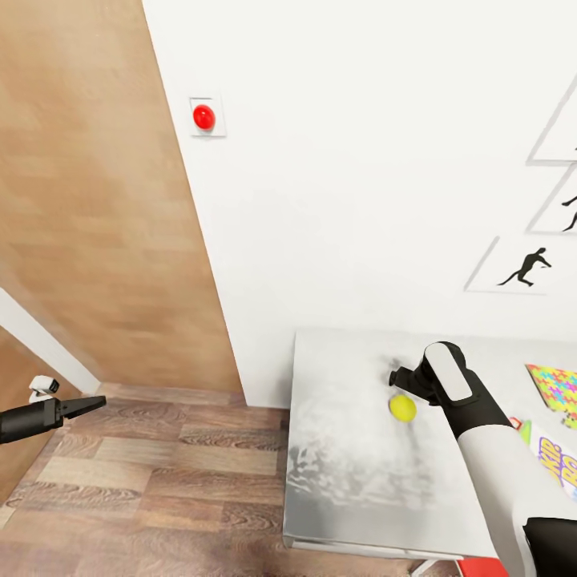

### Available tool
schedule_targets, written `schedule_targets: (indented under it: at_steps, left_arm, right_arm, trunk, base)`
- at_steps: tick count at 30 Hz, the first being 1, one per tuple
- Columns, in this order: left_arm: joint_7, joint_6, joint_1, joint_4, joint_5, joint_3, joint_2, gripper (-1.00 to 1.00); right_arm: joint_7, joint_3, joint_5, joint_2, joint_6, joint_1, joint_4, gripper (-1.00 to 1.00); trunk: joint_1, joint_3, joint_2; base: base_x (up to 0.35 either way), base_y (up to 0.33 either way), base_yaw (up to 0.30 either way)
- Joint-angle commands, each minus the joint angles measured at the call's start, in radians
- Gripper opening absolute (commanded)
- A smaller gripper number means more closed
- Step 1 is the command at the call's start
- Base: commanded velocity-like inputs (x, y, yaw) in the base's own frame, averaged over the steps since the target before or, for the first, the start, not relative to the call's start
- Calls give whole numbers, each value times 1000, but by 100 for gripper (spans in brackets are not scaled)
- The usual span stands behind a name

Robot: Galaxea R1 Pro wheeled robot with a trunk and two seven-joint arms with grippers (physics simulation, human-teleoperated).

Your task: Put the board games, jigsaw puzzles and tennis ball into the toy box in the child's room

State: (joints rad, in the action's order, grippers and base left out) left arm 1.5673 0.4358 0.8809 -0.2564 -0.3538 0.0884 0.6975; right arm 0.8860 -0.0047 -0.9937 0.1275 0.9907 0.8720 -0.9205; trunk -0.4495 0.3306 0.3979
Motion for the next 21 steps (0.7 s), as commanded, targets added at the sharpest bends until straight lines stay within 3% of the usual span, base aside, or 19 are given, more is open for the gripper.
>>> schedule_targets:
  at_steps: [1,21]
  left_arm:
    - [4,11,1,0,-7,8,1,100]
    - [4,11,1,0,-7,8,2,100]
  right_arm:
    - [10,0,-10,0,3,1,-1,100]
    - [13,5,-10,0,8,-5,-1,100]
  trunk:
    - [-1,4,2]
    - [-1,34,2]
  base:
    - [0,0,0]
    - [0,0,0]
